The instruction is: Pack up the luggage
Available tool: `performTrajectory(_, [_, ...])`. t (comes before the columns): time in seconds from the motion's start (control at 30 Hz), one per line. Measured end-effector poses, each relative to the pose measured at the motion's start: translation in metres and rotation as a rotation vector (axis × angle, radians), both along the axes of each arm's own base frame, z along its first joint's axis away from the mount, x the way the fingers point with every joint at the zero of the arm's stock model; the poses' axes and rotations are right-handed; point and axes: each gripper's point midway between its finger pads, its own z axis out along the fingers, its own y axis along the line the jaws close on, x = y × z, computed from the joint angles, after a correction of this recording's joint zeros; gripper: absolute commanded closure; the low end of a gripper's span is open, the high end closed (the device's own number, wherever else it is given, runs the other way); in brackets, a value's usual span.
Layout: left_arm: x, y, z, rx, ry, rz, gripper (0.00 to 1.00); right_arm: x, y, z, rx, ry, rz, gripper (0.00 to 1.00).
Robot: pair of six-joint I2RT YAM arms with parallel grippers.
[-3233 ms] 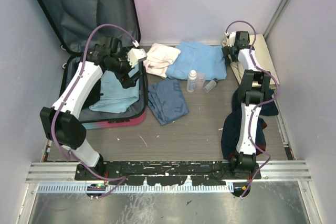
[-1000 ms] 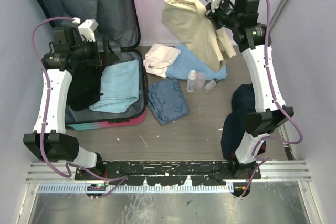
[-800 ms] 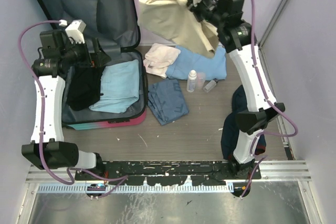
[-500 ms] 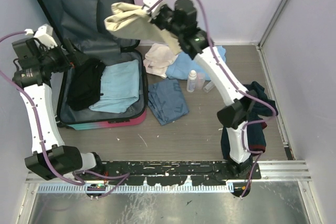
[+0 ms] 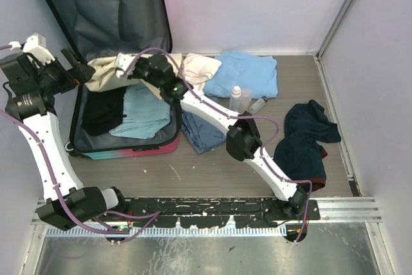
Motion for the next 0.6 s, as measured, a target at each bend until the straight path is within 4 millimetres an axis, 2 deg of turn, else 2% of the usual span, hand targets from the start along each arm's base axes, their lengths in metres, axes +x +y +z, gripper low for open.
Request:
performTrajectory(0.1, [0.0,0.004,0.0,-0.011,0.002,0.02,0.03,-0.02,0.021,-0.02,0.003,-0.022,0.039,1.0])
performTrajectory(0.27, [0.003,0.004,0.006,-0.006,-0.002,0.005,0.04,-0.043,0.04,-0.056,-0.014,-0.009,0.085,1.0])
performTrajectory(0.4, [0.011,0.008,0.007,0.013,0.017,-0.018,0.05,-0.058,0.05,-0.058,0.015,-0.013,0.11,1.0])
performTrajectory(0.47, [0.014,0.01,0.0,0.017,0.041,-0.027,0.06,-0.065,0.05,-0.07,0.016,0.001,0.13,1.0])
performTrajectory(0.53, [0.014,0.011,-0.017,0.018,0.099,-0.045,0.06,-0.082,0.049,-0.093,-0.011,0.033,0.173,1.0])
performTrajectory(0.6, [0.013,0.012,-0.024,0.026,0.122,-0.055,0.06,-0.104,0.045,-0.12,-0.066,0.075,0.229,0.98])
